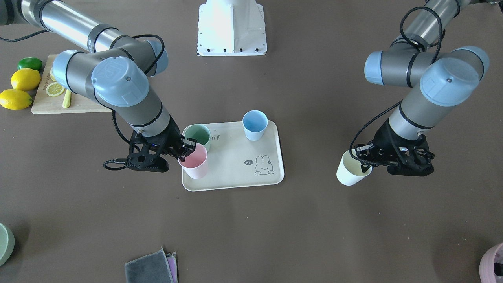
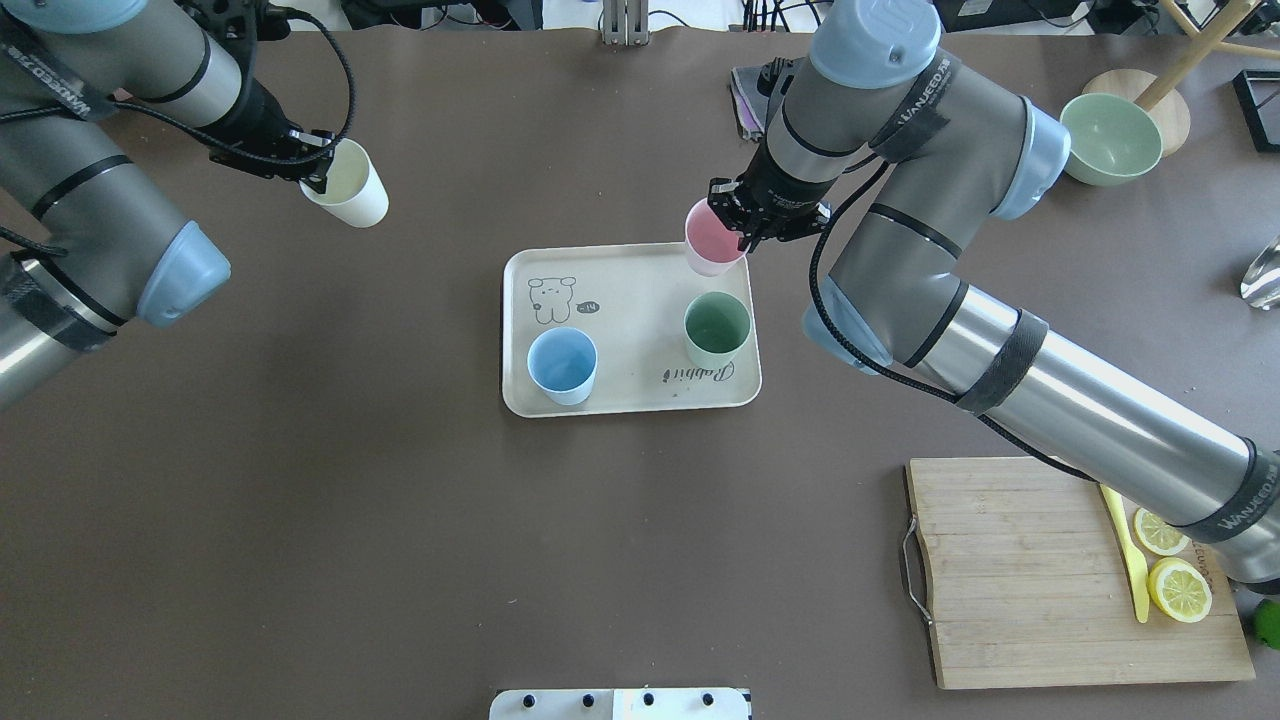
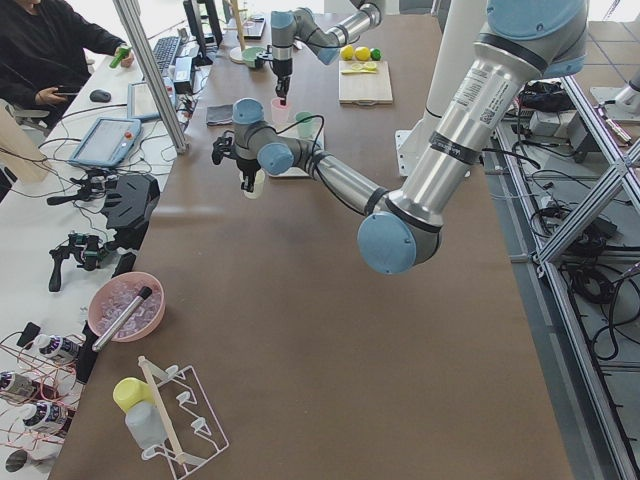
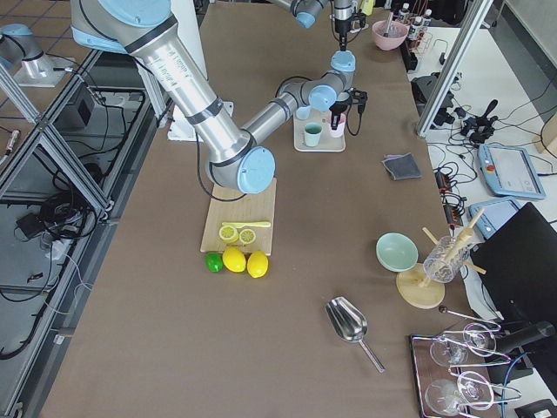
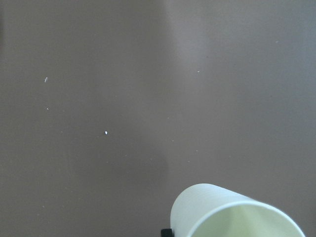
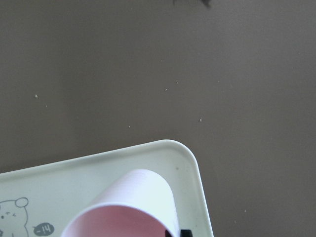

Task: Place all cups on tray

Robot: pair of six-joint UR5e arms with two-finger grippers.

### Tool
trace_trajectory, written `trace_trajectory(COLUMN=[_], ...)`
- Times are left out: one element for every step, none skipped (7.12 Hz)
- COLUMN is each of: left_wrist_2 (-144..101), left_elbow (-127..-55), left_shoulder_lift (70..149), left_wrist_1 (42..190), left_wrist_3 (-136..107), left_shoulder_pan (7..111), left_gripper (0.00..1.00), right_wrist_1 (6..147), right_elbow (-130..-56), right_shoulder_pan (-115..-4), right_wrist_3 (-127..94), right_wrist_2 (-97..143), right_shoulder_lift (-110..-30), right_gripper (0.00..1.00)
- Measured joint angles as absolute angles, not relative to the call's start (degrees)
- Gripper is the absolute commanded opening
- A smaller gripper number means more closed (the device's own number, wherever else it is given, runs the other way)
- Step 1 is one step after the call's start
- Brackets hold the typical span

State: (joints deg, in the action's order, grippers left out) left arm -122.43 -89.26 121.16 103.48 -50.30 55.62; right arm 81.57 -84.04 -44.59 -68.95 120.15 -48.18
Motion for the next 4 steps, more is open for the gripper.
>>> trace_trajectory(left_wrist_2=[-122.2, -121.5, -120.9, -120.3], left_elbow=[-89.5, -89.6, -89.6, -89.6], left_shoulder_lift=[123.2, 124.8, 125.8, 126.3], left_wrist_1=[102.8, 102.6, 102.5, 102.5], left_wrist_3=[-54.3, -57.5, -59.6, -61.0], left_shoulder_pan=[54.0, 52.4, 51.3, 50.3], left_gripper=[0.00, 0.00, 0.00, 0.00], right_wrist_1=[81.5, 81.1, 80.0, 78.3], right_elbow=[-82.5, -80.9, -79.7, -78.5], right_shoulder_pan=[-43.8, -43.3, -43.0, -42.9], right_wrist_3=[-69.0, -69.0, -70.1, -72.7], right_wrist_2=[118.8, 118.1, 118.1, 118.2], right_shoulder_lift=[-47.5, -46.5, -46.0, -45.6], right_gripper=[0.00, 0.23, 0.99, 1.00])
